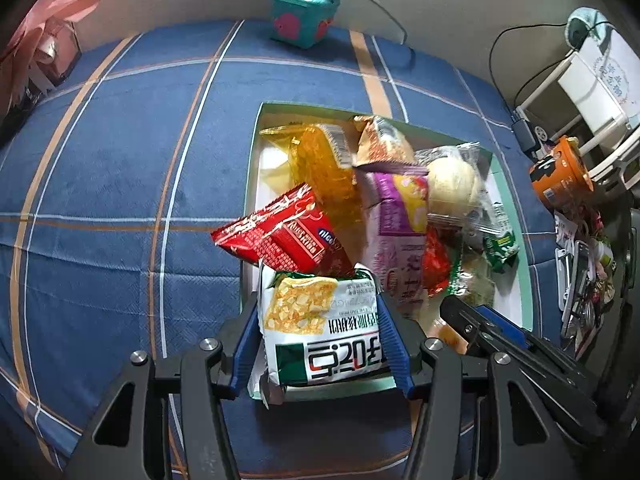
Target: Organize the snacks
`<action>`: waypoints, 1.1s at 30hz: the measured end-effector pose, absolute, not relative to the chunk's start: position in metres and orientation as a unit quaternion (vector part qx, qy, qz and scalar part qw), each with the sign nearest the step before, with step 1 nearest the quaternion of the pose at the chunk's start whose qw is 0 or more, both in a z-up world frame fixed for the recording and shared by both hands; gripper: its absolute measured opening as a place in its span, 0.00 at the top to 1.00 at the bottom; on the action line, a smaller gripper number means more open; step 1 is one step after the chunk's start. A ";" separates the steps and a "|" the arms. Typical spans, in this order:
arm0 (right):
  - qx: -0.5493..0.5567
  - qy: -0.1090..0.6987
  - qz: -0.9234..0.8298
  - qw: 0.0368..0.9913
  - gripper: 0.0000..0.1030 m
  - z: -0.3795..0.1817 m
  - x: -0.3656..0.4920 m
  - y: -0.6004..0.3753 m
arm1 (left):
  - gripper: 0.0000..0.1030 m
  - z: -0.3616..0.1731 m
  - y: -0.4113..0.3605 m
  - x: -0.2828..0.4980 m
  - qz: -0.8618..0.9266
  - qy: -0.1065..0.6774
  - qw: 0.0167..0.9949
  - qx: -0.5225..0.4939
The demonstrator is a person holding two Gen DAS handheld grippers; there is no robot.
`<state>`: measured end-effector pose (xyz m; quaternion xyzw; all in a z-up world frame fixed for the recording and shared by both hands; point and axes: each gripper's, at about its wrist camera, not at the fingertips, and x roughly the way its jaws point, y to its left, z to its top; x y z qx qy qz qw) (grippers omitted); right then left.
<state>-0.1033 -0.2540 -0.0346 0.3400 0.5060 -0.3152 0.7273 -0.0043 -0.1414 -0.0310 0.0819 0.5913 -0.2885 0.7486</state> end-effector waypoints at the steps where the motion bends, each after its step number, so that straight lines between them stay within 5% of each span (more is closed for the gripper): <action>1: 0.341 0.508 -0.314 0.726 0.61 -0.036 -0.103 -0.254 | 0.45 -0.033 -0.142 -0.003 -0.286 0.596 0.747 0.078; 9: 0.340 0.513 -0.315 0.723 0.61 -0.039 -0.102 -0.252 | 0.43 -0.040 -0.142 0.000 -0.278 0.604 0.743 0.072; 14: 0.343 0.515 -0.317 0.718 0.58 -0.042 -0.100 -0.255 | 0.27 -0.042 -0.134 0.007 -0.264 0.615 0.740 0.054; 18: 0.346 0.503 -0.324 0.723 0.43 -0.039 -0.103 -0.256 | 0.22 -0.033 -0.125 0.012 -0.266 0.611 0.745 0.035; 33: 0.327 0.473 -0.307 0.758 0.17 -0.021 -0.093 -0.248 | 0.02 -0.007 -0.096 0.035 -0.163 0.534 0.823 0.106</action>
